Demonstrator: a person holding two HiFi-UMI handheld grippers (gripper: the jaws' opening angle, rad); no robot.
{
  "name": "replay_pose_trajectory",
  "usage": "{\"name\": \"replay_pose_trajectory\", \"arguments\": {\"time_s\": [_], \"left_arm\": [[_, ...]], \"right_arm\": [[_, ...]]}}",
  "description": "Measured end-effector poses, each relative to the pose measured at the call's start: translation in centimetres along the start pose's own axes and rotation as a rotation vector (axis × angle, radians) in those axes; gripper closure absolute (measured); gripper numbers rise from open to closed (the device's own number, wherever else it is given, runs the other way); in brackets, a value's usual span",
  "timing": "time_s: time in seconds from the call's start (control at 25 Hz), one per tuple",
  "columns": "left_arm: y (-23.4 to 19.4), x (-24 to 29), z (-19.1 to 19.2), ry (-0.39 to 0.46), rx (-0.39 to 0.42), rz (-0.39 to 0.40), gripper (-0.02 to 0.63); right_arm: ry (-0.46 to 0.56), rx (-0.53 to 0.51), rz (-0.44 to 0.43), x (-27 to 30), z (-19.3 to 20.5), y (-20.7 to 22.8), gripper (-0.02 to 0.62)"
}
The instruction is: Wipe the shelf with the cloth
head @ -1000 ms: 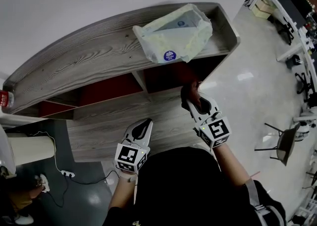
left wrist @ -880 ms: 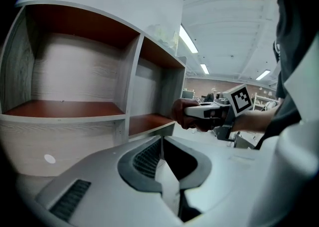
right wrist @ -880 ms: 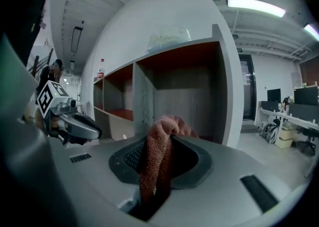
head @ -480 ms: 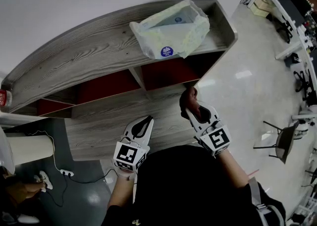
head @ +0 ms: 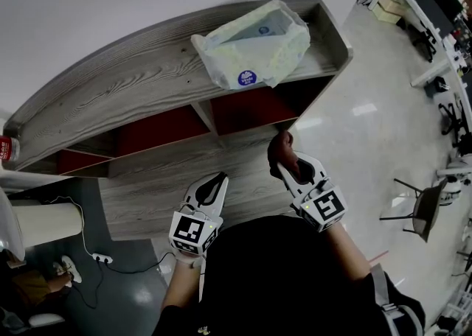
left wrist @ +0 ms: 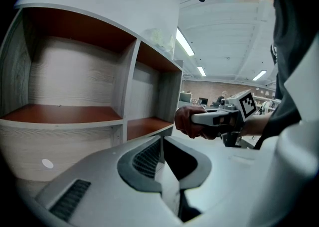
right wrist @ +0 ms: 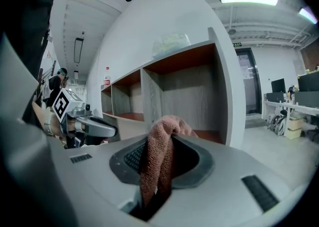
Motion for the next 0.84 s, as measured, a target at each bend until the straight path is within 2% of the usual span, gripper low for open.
{"name": "replay_pose_trajectory", "arguments": {"time_s": [0.84], "left_arm": [[-0.51, -0.63, -0.18, 0.021, -0.002, -0.02, 0.594]], "right_arm": [[0.018, 0.008, 0.007, 0.24, -0.76, -0.12, 0.526]]}}
Point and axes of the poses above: the fingertips, and each gripper's own axes: x forward along the fingers, y to its right, z out of its underside, the point moved 7 cm from there along -x, backward along the fingers, and after that the axes turned 8 degrees about z, right-handed, at the moved point
